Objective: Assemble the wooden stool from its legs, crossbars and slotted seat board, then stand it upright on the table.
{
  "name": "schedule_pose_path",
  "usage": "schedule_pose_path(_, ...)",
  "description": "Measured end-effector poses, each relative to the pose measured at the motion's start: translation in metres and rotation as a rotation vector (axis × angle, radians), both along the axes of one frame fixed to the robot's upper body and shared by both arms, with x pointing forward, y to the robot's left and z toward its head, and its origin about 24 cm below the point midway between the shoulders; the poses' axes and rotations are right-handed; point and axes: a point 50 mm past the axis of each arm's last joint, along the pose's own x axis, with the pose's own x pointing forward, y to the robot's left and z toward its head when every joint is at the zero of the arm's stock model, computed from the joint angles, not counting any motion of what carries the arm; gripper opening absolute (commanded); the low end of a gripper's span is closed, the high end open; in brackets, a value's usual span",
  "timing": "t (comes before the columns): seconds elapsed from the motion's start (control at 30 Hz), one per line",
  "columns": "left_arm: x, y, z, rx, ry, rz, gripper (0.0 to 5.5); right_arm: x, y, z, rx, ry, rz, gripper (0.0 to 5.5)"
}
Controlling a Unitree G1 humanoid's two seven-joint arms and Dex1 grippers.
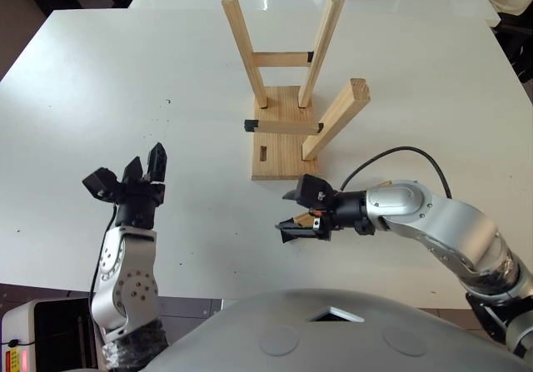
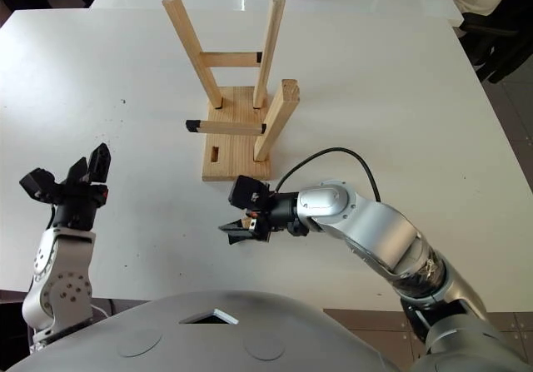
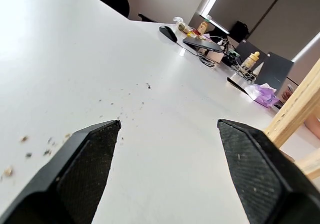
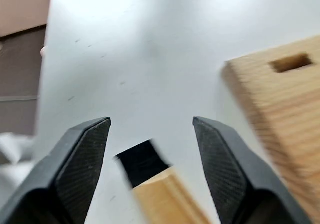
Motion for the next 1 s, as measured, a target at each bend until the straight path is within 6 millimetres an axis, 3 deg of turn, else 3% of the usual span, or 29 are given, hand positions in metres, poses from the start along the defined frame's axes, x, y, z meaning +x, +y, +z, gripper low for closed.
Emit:
schedule_pose_path(0.13, -0.019, -0.010, -0.010, -0.038, 0.035, 0.062, 3.61, -0.003, -0.008, -0.010, -0.083, 0.061, 0.157, 3.05)
schedule_pose_path(0.23, -0.019, -0.016, -0.010, -0.042, 0.029, 0.072, 3.61, 0.003, -0.007, -0.023, -0.113, 0.045, 0.181, 3.05)
schedule_pose_path(0.53, -0.019, -0.021, -0.010, -0.045, 0.009, 0.081, 3.61, 0.004, -0.016, -0.025, -0.127, -0.015, 0.277, 3.05)
schedule_pose_path(0.7, -0.020, -0.022, -0.010, -0.045, 0.001, 0.085, 3.61, 0.009, -0.042, -0.023, -0.184, -0.022, 0.278, 3.05)
schedule_pose_path(1.0, -0.021, -0.022, -0.011, -0.040, -0.016, 0.113, 3.61, 0.042, -0.102, -0.013, -0.342, -0.089, 0.168, 3.05)
